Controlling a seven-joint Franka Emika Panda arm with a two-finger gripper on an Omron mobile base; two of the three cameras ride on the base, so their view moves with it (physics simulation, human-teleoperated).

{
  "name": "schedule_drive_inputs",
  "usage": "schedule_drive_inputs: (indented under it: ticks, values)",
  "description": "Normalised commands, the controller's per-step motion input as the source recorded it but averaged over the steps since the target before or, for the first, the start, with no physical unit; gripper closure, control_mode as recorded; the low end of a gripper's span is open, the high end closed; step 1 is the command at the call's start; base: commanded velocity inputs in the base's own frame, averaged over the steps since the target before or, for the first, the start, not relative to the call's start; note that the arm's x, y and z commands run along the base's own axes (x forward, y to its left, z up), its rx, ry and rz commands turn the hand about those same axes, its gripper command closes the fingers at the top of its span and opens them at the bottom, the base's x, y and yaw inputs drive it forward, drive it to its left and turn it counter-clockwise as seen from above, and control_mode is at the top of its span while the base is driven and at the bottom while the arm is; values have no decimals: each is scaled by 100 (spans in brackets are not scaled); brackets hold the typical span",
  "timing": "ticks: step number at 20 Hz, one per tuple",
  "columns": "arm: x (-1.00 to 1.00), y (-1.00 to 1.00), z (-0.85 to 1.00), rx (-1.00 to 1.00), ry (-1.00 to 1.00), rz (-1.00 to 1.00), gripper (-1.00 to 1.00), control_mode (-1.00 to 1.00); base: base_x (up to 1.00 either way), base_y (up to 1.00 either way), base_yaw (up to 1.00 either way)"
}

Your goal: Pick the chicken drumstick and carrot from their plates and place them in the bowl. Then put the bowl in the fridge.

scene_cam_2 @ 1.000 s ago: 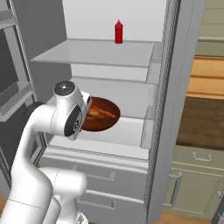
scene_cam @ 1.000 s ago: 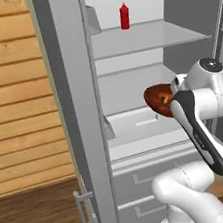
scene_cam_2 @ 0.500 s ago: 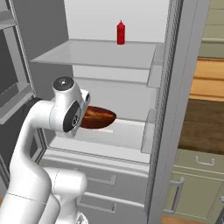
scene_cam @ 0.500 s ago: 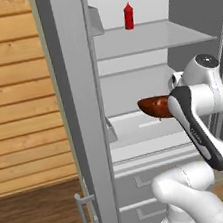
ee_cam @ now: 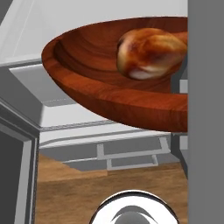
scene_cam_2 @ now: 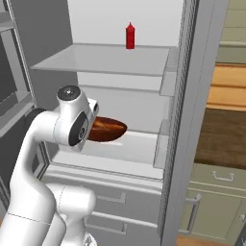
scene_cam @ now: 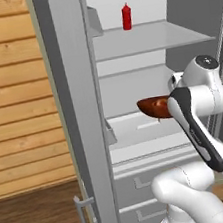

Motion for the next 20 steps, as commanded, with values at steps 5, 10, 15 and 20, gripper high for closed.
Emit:
schedule_drive_inputs:
  ticks: [5,10,15,20]
  values:
    - [0,0,0,0,0,0,100,100,22,-2,-18]
    - [-7,0,3,-1,-7,1,100,-100,-1,0,-1]
    - [-11,0,3,-5,-48,10,100,-100,0,0,0]
    - [81,-2,-4,2,-17,3,100,-100,0,0,0]
